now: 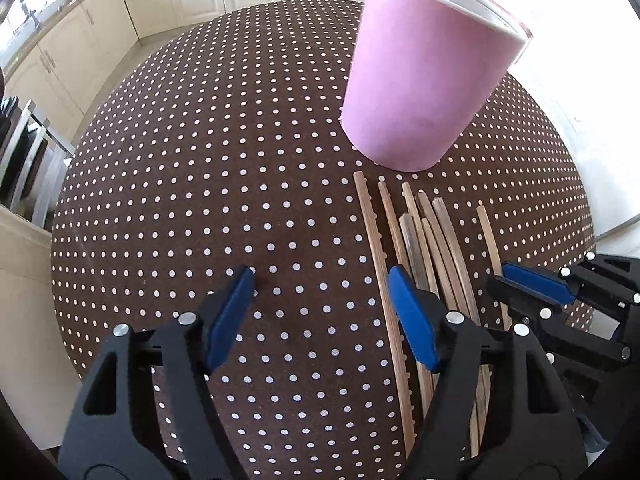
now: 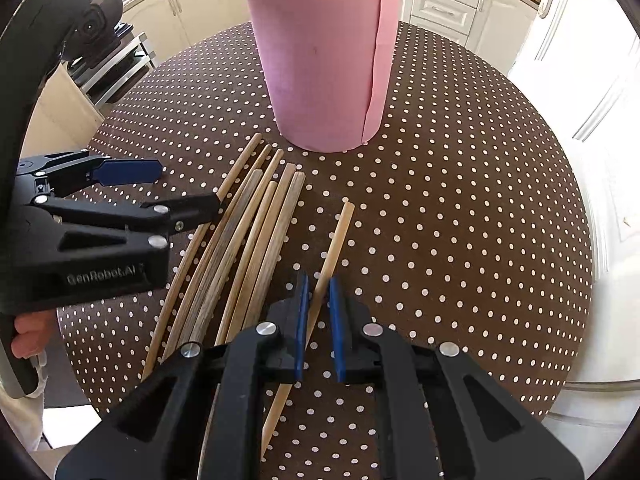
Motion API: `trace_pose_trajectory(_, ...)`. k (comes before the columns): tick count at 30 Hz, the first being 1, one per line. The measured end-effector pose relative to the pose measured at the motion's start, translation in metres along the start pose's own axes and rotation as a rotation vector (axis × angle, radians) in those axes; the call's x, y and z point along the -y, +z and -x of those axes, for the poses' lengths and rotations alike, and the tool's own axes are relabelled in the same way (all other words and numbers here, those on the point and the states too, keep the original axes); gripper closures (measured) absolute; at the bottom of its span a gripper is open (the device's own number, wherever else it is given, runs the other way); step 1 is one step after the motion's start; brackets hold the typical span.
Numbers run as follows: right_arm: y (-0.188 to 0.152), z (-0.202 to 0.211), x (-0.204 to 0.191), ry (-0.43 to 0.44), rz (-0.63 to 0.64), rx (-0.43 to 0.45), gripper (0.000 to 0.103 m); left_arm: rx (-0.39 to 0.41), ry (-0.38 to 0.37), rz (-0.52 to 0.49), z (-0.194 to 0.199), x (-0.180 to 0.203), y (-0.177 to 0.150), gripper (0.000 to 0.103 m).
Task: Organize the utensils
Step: 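Move both tools over separate loose chopsticks lying beside the pile, then close the left gripper on one chopstick while the right gripper closes on another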
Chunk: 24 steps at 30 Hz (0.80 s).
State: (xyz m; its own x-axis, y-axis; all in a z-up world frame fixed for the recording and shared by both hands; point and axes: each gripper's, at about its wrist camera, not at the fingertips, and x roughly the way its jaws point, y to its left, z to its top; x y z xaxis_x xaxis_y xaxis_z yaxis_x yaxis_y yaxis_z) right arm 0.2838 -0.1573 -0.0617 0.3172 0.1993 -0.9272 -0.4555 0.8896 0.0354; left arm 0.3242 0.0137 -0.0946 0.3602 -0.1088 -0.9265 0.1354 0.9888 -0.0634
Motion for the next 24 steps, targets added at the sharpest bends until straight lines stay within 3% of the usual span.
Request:
trace_pose_trajectory(6, 0.0, -0.002, -0.011, -0.024, 0.012, 0.004, 0.095, -0.007, 0.042, -0.021, -0.003, 0.018, -0.01, 0.036)
trace_pose_trajectory(9, -0.001, -0.002, -0.013, -0.032, 0.022, 0.012, 0.095, 0.005, 0.044, -0.01, -0.001, 0.016, -0.011, 0.051)
trace_pose_trajectory(11, -0.002, -0.002, -0.016, -0.042, 0.033, 0.016, 0.095, 0.013, 0.042, 0.001, 0.003, 0.011, -0.015, 0.069)
trace_pose_trajectory(16, -0.003, -0.003, -0.018, -0.049, 0.042, 0.021, 0.095, 0.035, 0.027, -0.044, 0.012, 0.003, -0.027, 0.082)
trace_pose_trajectory(24, -0.005, -0.003, -0.023, -0.068, 0.066, 0.024, 0.094, 0.034, -0.007, -0.18, 0.022, 0.004, -0.048, 0.086)
